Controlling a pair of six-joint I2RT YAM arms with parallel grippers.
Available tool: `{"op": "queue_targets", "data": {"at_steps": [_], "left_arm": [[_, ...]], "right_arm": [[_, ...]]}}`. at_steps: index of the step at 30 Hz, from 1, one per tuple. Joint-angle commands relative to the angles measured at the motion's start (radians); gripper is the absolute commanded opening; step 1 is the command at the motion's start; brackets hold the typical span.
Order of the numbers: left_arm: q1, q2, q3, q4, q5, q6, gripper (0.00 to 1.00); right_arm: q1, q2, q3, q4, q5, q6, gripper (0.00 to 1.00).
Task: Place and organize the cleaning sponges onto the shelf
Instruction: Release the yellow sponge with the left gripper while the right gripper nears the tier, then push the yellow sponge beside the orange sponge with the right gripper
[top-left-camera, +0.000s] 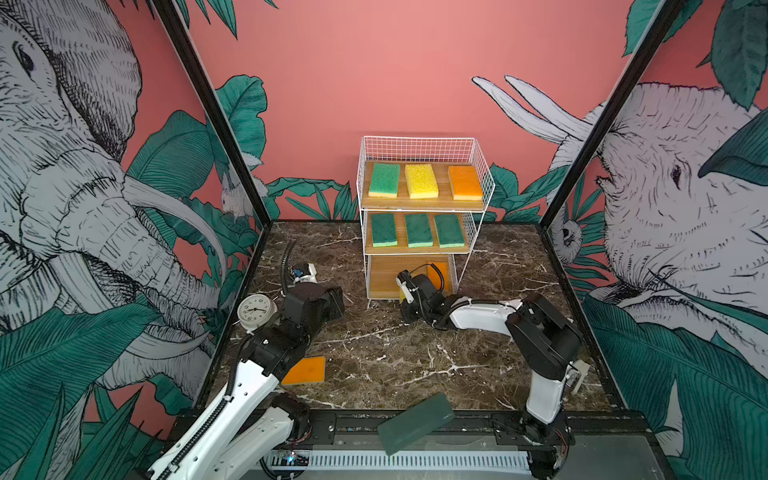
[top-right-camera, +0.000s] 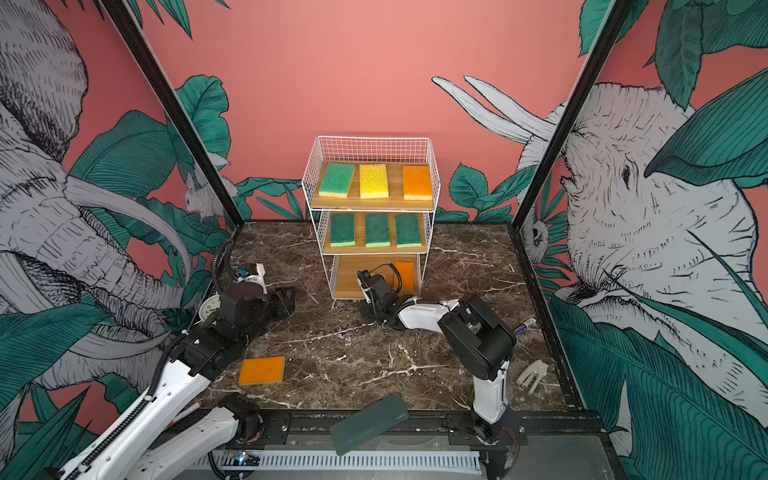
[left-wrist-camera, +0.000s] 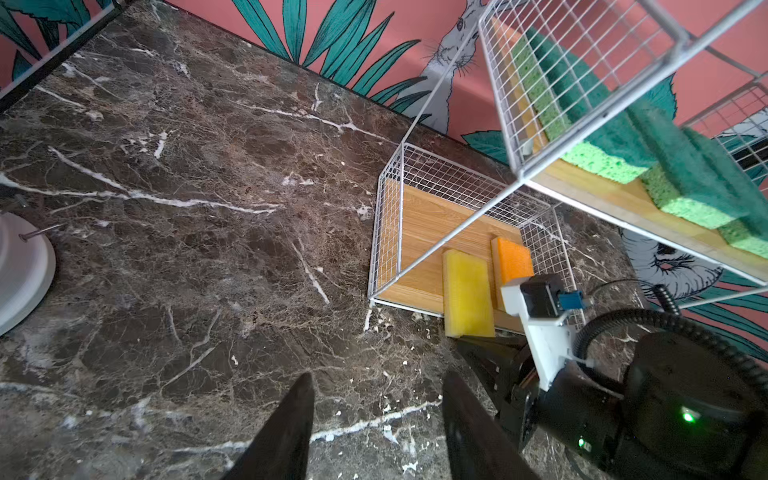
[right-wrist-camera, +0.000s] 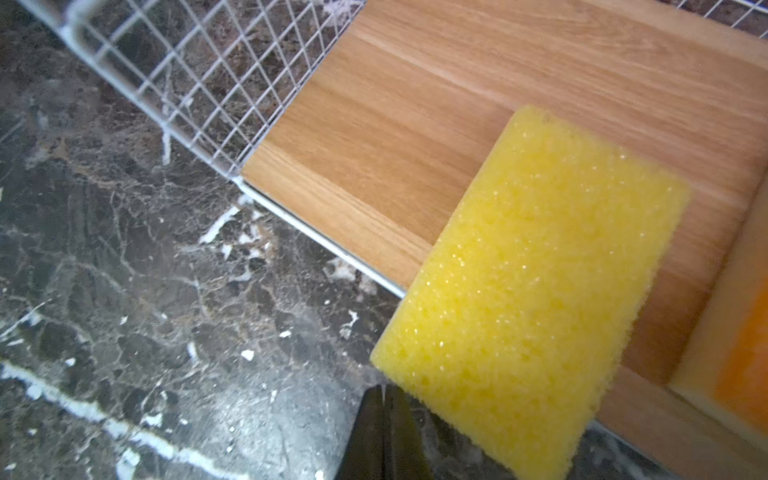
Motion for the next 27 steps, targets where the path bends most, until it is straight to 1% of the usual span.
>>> {"op": "queue_targets", "data": {"at_steps": [1, 4, 9, 22, 27], "left_arm": [[0.009, -0.004, 0.036, -0.028, -0.004, 0.018, 0.52], [0.012, -0.009, 0.017, -0.01, -0.025, 0.018, 0.52], [0.018, -0.008, -0.005, 0.017, -0.03, 0.014, 0.52], [0.02, -0.02, -0.01, -0.001, -0.056, 0.035, 0.52], [0.021, -0.04, -0.041, 0.001, -0.071, 0.003, 0.52]], "right_arm": [[-0.017, 0.025, 0.033, -0.007, 0.006, -0.012, 0.05], [-0.025, 0.042, 0.047, -0.007, -0.006, -0.013, 0.05], [-0.03, 0.059, 0.072, -0.012, 0.008, -0.02, 0.06], [-0.051, 0.071, 0.075, -0.009, 0.059, -0.038, 0.05], [-0.054, 0.086, 0.09, -0.002, 0.05, -0.028, 0.05]]}}
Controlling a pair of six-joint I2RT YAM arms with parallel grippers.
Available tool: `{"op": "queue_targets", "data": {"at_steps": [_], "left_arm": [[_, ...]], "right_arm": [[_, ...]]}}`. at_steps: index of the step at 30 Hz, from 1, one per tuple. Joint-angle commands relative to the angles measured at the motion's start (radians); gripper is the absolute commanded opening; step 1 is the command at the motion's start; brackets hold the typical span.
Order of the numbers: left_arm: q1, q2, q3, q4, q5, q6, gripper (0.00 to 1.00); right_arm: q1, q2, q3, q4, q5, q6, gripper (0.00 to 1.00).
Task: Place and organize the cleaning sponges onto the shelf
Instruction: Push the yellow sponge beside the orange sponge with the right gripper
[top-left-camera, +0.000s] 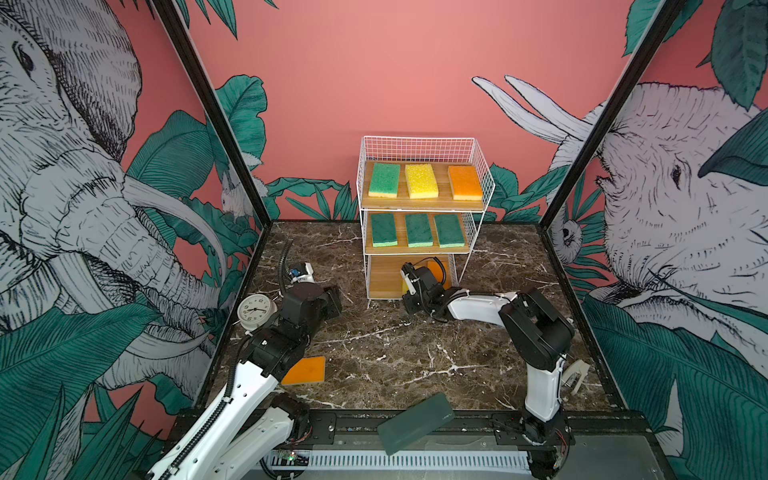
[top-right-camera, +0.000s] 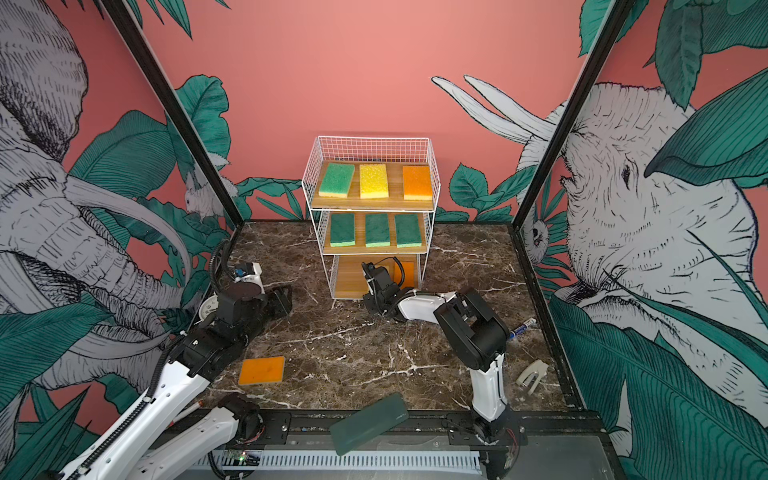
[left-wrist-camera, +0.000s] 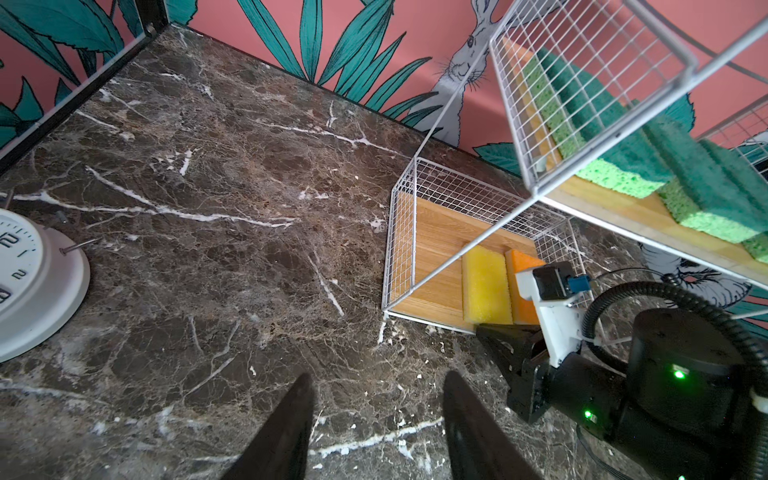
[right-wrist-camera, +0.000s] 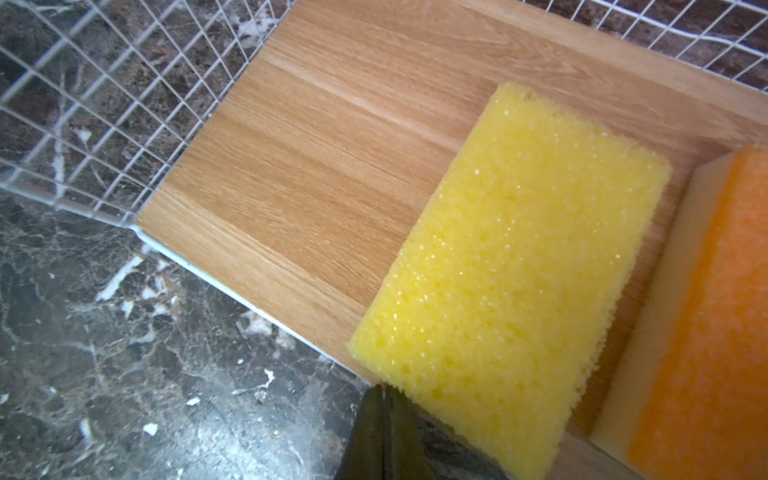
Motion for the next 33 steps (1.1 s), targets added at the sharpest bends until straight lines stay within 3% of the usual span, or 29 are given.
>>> {"op": "queue_targets", "data": {"at_steps": [1, 17, 33], "left_arm": [[0.008, -0.023, -0.034, -0.006, -0.027, -0.027, 0.52], [0.008, -0.042, -0.05, -0.03, -0.051, -0.055, 0.52], [0.008, -0.063, -0.052, -0.047, -0.06, -0.06, 0.52]], "right_arm": [[-0.003, 0.022, 0.026, 0.013, 0.022, -0.007, 0.05], [-0.009, 0.056, 0.095, -0.015, 0.06, -0.039, 0.05], [-0.009, 0.014, 0.055, -0.044, 0.117, -0.044, 0.05]]}}
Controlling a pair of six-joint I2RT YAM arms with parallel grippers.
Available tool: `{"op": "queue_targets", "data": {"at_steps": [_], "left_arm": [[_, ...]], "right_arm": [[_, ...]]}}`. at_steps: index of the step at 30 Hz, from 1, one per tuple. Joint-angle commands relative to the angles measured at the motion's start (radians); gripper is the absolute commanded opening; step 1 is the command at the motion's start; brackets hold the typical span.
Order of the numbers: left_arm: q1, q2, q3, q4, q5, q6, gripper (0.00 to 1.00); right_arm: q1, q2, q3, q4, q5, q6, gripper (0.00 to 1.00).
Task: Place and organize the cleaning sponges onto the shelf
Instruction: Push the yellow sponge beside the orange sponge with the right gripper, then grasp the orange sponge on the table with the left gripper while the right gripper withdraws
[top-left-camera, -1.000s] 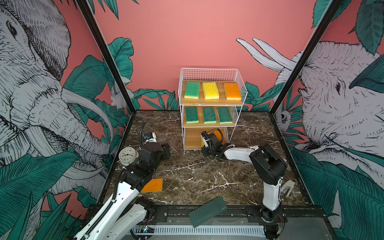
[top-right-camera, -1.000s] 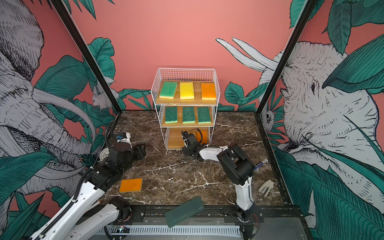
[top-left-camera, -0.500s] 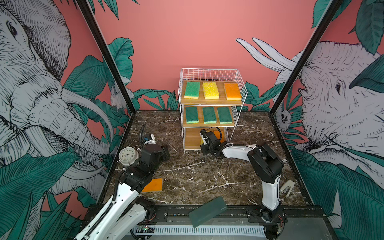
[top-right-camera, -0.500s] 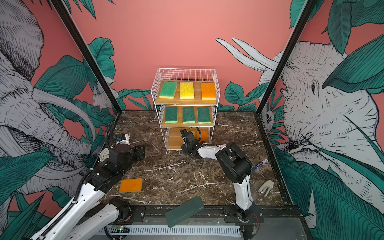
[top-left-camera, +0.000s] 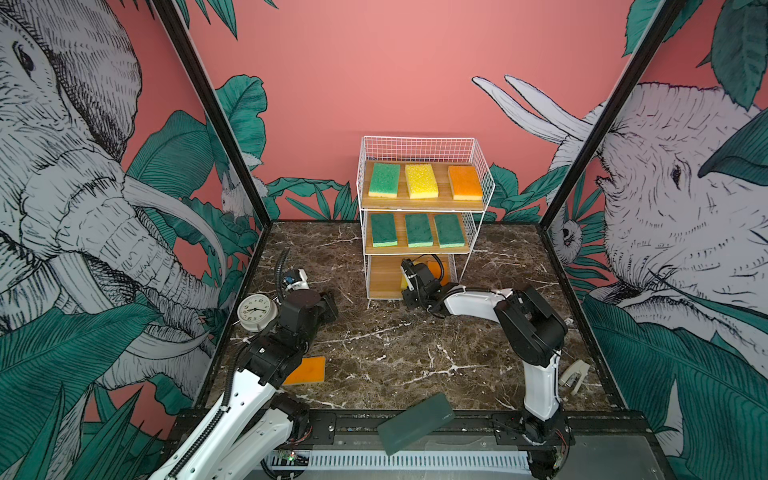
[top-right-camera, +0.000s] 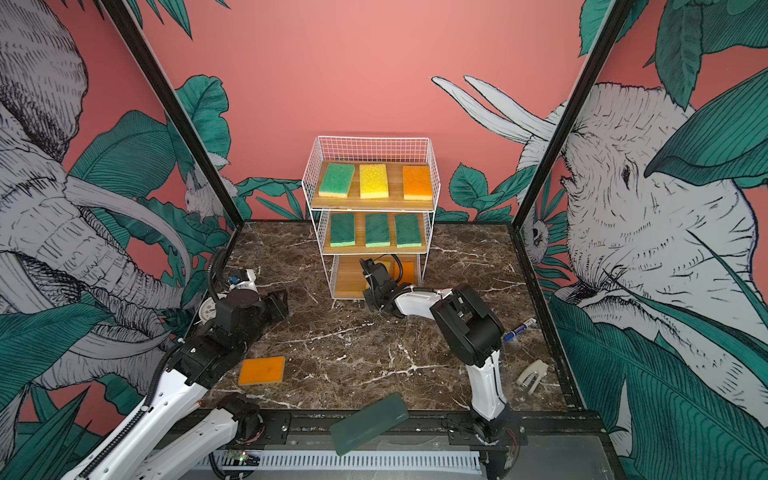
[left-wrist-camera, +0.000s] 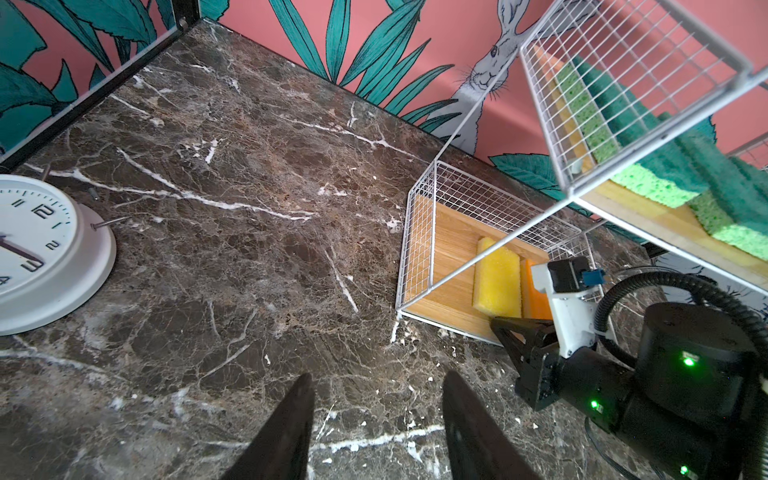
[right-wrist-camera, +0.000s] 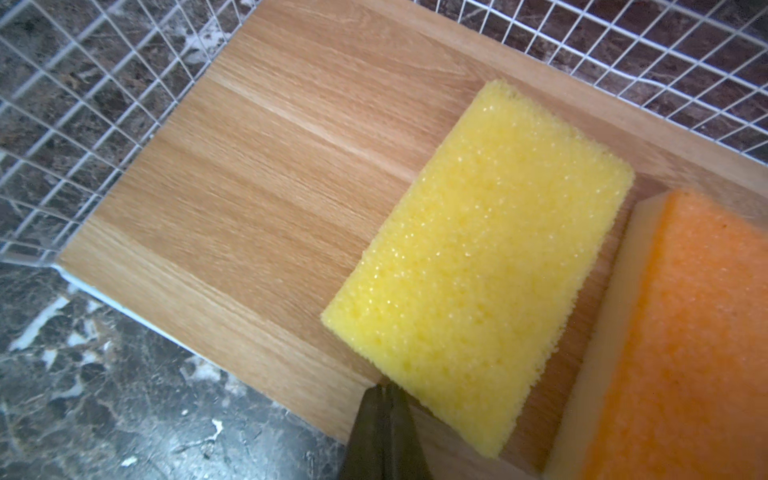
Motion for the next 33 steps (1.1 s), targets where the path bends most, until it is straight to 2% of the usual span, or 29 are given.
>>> {"op": "queue_targets", "data": {"at_steps": [1, 5, 11, 14, 17, 20, 24, 33], "left_arm": [[0.008, -0.013, -0.008, -0.036, -0.02, -0.015, 0.52], [0.008, -0.025, -0.013, -0.045, -0.022, -0.019, 0.52], [0.009, -0.033, -0.001, -0.11, -0.036, -0.024, 0.53], [0.008, -0.047, -0.006, -0.19, -0.066, -0.082, 0.6], [0.009, -0.026, 0.014, -0.348, -0.109, -0.161, 0.7], [0.008, 0.007, 0.028, -0.489, -0.125, -0.226, 0.75], [0.008, 0.004, -0.001, -0.579, -0.076, -0.277, 0.79], [0.009, -0.106, -0.084, -0.734, 0.017, -0.469, 0.85]], "right_arm": [[-0.002, -0.037, -0.021, -0.008, 0.039, -0.014, 0.05], [-0.003, -0.058, -0.033, -0.017, 0.074, -0.039, 0.05], [0.0, -0.104, -0.054, -0.009, 0.054, -0.039, 0.05], [0.014, -0.135, -0.074, -0.009, 0.052, -0.037, 0.08], [0.042, -0.169, -0.096, -0.023, 0.067, -0.037, 0.13], [0.071, -0.22, -0.133, -0.028, 0.076, -0.013, 0.19], [0.099, -0.308, -0.195, -0.034, 0.079, 0.034, 0.28], [0.114, -0.572, -0.352, -0.108, 0.11, 0.09, 0.61]]}}
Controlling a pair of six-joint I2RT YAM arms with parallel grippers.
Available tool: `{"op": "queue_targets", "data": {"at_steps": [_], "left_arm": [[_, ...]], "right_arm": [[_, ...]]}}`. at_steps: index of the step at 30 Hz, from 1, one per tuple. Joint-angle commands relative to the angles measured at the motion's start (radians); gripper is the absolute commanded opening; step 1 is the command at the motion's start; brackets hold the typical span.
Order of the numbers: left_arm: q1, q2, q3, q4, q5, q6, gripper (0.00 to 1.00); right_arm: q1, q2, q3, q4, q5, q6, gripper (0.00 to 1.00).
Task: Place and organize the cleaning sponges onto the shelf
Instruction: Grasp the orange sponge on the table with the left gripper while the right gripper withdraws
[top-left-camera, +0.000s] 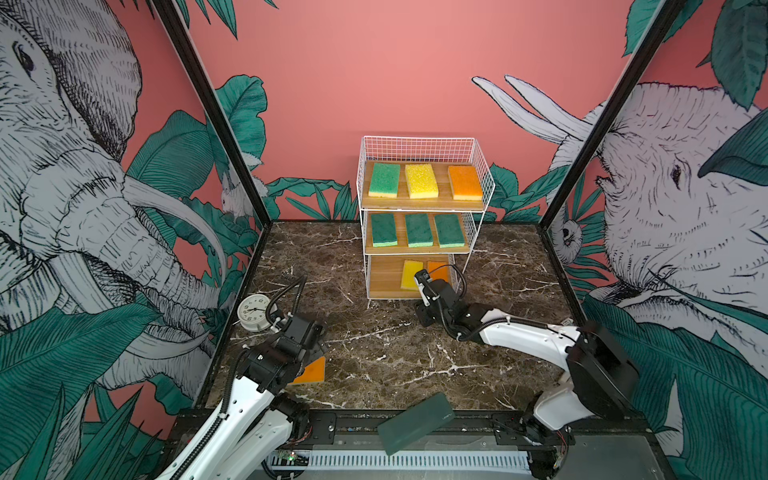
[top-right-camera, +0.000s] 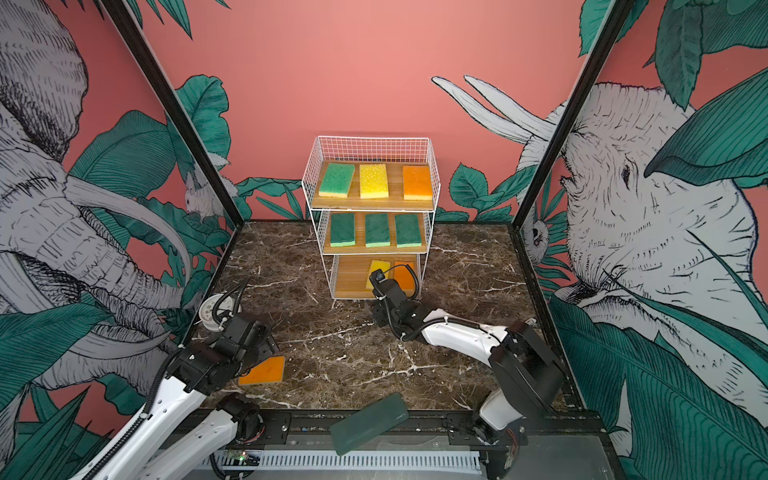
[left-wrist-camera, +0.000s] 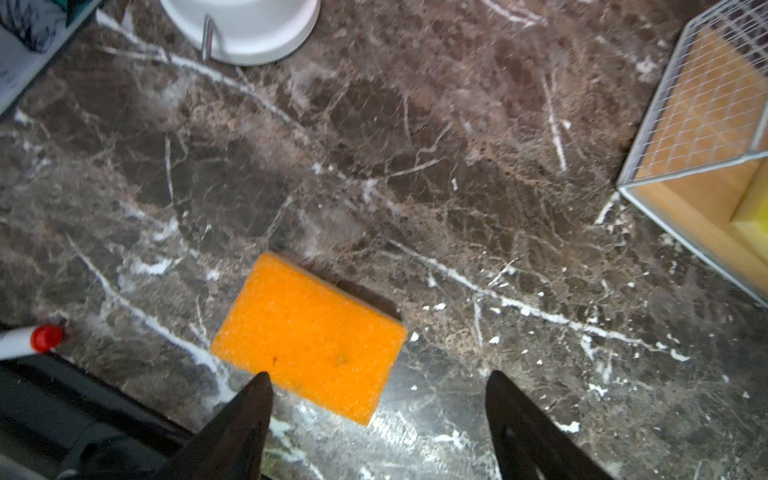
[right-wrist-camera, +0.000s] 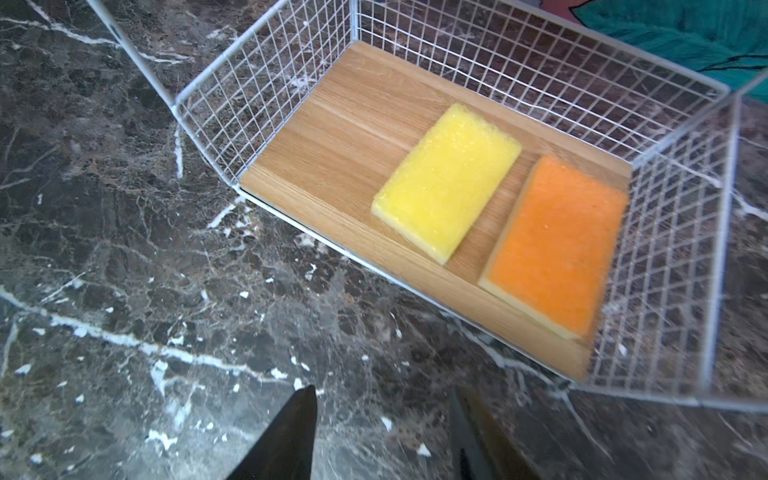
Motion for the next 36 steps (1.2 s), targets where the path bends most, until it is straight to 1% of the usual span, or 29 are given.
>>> {"op": "queue_targets", "data": {"at_steps": [1, 4, 7, 9, 11, 15, 17, 20, 22, 24, 28, 30, 32, 36], "left_arm": [[0.004, -0.042, -0.018, -0.136, 0.035, -0.133, 0.87], [0.005, -0.042, -0.004, -0.205, 0.023, -0.182, 0.9], [0.005, -0.01, 0.007, -0.195, 0.033, -0.225, 0.93], [0.007, 0.025, -0.002, -0.139, 0.071, -0.253, 0.94], [0.012, 0.083, -0.023, -0.051, 0.135, -0.273, 0.94], [0.069, 0.184, -0.104, 0.16, 0.272, -0.315, 0.95], [0.084, 0.2, -0.126, 0.25, 0.285, -0.347, 0.95], [0.084, 0.229, -0.077, 0.214, 0.223, -0.347, 0.95], [0.084, 0.25, -0.053, 0.19, 0.208, -0.336, 0.95], [0.086, 0.262, -0.058, 0.198, 0.211, -0.348, 0.96], [0.103, 0.279, -0.113, 0.261, 0.27, -0.372, 0.96], [0.103, 0.282, -0.096, 0.207, 0.267, -0.376, 0.96], [0.103, 0.256, -0.055, 0.125, 0.229, -0.366, 0.96], [0.109, 0.218, 0.009, 0.042, 0.18, -0.349, 0.96]], "right_arm": [[0.002, -0.08, -0.029, -0.055, 0.028, 0.026, 0.62], [0.001, -0.13, -0.054, -0.068, 0.026, 0.024, 0.63], [0.002, -0.163, -0.078, -0.058, 0.023, 0.041, 0.68], [0.002, -0.182, -0.099, -0.039, 0.013, 0.043, 0.71], [0.001, -0.194, -0.122, -0.012, 0.002, 0.042, 0.71], [0.001, -0.192, -0.123, -0.011, -0.005, 0.031, 0.71], [0.001, -0.198, -0.122, -0.02, -0.009, 0.022, 0.71], [0.001, -0.218, -0.142, -0.01, -0.005, 0.014, 0.71], [0.0, -0.23, -0.155, -0.002, 0.001, 0.013, 0.71], [0.001, -0.236, -0.163, 0.007, 0.003, 0.015, 0.71], [0.001, -0.231, -0.166, 0.013, 0.005, 0.02, 0.72], [0.001, -0.231, -0.17, 0.013, 0.016, 0.021, 0.71], [0.001, -0.234, -0.172, 0.013, 0.021, 0.021, 0.72], [0.001, -0.224, -0.176, 0.021, 0.018, 0.021, 0.72]]}}
